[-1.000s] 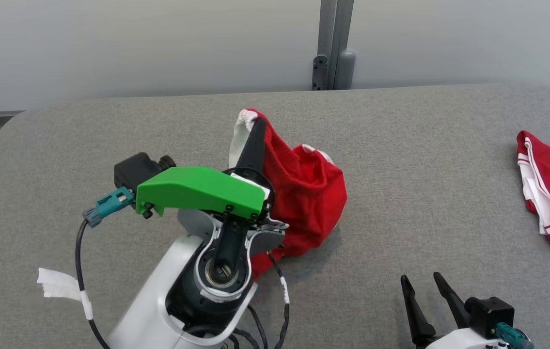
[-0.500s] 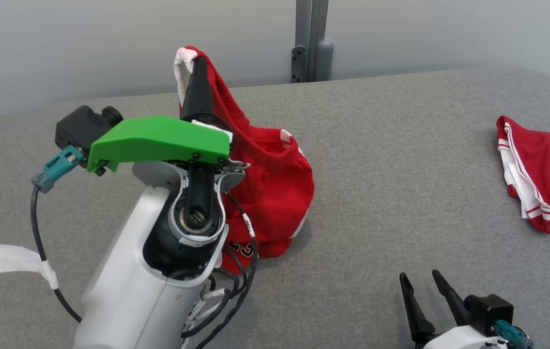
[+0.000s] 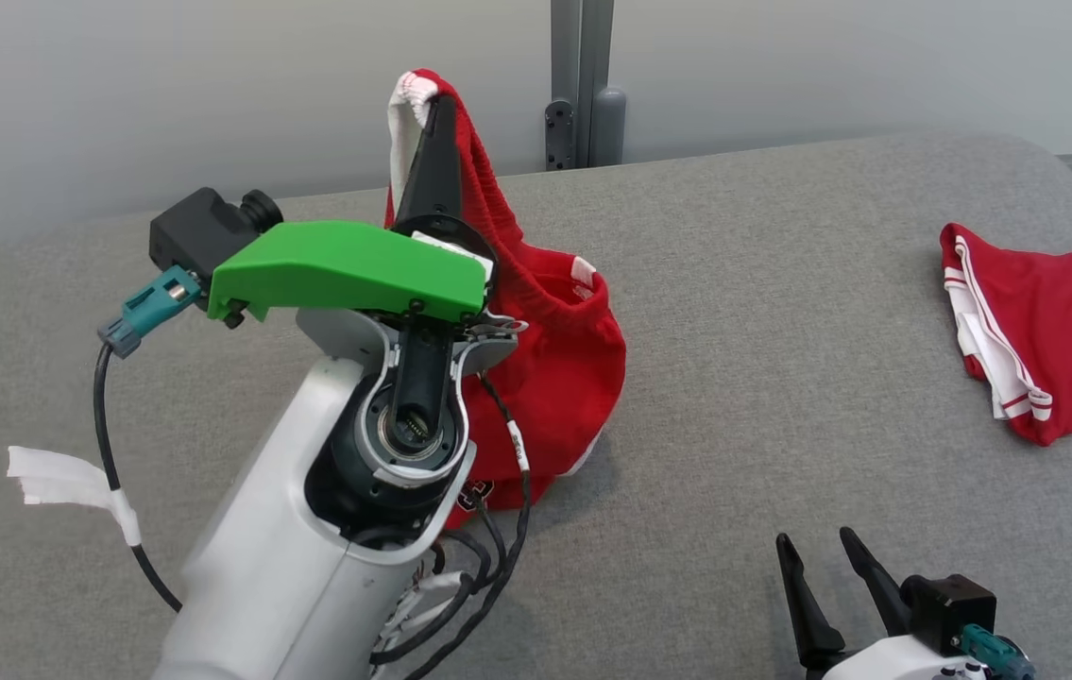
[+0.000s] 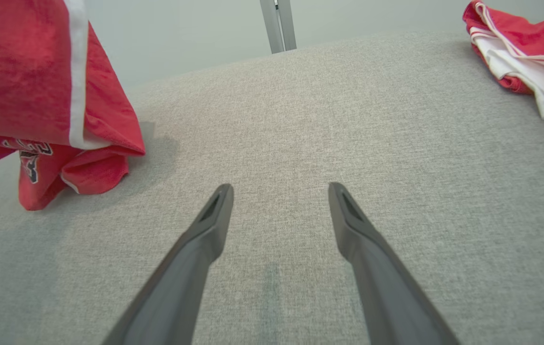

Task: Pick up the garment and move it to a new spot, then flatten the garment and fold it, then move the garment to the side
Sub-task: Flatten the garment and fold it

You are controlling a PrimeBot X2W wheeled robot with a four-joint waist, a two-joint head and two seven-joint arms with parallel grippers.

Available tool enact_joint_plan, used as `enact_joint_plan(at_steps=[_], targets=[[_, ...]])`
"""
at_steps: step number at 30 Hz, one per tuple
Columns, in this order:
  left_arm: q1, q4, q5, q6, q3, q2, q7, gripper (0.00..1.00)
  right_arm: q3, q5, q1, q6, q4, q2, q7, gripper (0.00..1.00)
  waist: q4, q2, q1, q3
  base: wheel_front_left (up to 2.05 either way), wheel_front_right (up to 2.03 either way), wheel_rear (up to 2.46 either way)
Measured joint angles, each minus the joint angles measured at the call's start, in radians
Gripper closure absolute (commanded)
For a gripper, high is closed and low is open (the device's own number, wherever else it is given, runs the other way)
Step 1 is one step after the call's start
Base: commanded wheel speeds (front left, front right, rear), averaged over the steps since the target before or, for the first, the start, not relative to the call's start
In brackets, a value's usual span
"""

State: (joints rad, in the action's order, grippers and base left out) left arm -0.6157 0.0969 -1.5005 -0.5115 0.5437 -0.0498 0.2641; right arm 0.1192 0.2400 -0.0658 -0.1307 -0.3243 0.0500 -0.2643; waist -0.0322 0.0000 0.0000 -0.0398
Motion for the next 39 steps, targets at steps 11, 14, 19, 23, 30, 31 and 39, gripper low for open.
enact_joint_plan(at_steps=[11, 14, 19, 23, 30, 31, 39], targets=[[-0.066, 0.07, -0.074, 0.018, 0.065, 0.0, 0.0, 1.0, 0.009, 0.0, 0.016, 0.0, -0.003, 0.0, 0.0, 0.0, -0.064, 0.0, 0.0, -0.007, 0.0, 0.0, 0.0], [-0.081, 0.095, -0.102, 0.024, 0.077, 0.0, 0.0, 1.0, 0.013, 0.003, 0.023, 0.0, -0.003, 0.0, 0.0, 0.0, -0.084, 0.0, 0.0, -0.017, 0.0, 0.0, 0.0], [-0.089, 0.132, -0.128, 0.029, 0.091, 0.0, 0.0, 1.0, 0.021, 0.013, 0.034, 0.0, -0.007, 0.0, 0.0, 0.0, -0.113, 0.0, 0.0001, -0.038, 0.0, 0.0, 0.0], [-0.089, 0.142, -0.142, 0.036, 0.086, 0.0, 0.0, 1.0, 0.025, 0.016, 0.044, 0.0, -0.008, 0.0, 0.0, 0.0, -0.13, 0.0, 0.0, -0.054, 0.0, 0.0, 0.0], [-0.039, 0.047, -0.102, 0.074, 0.061, -0.001, 0.0, 1.0, 0.017, 0.03, 0.051, 0.0, -0.006, 0.0, 0.0, 0.0, -0.136, 0.0, 0.0001, -0.081, 0.0, 0.0, 0.0], [-0.028, 0.027, -0.101, 0.084, 0.059, 0.001, 0.0, 1.0, 0.016, 0.03, 0.051, 0.0, -0.007, 0.0, 0.0, 0.0, -0.132, 0.0, 0.0001, -0.083, 0.0, 0.0, 0.0], [0.113, -0.314, 0.024, 0.233, 0.058, -0.011, 0.0, 1.0, -0.011, 0.001, 0.051, 0.0, -0.006, 0.001, 0.0, 0.0, -0.093, 0.0, 0.0001, -0.092, 0.0, 0.0, 0.0]])
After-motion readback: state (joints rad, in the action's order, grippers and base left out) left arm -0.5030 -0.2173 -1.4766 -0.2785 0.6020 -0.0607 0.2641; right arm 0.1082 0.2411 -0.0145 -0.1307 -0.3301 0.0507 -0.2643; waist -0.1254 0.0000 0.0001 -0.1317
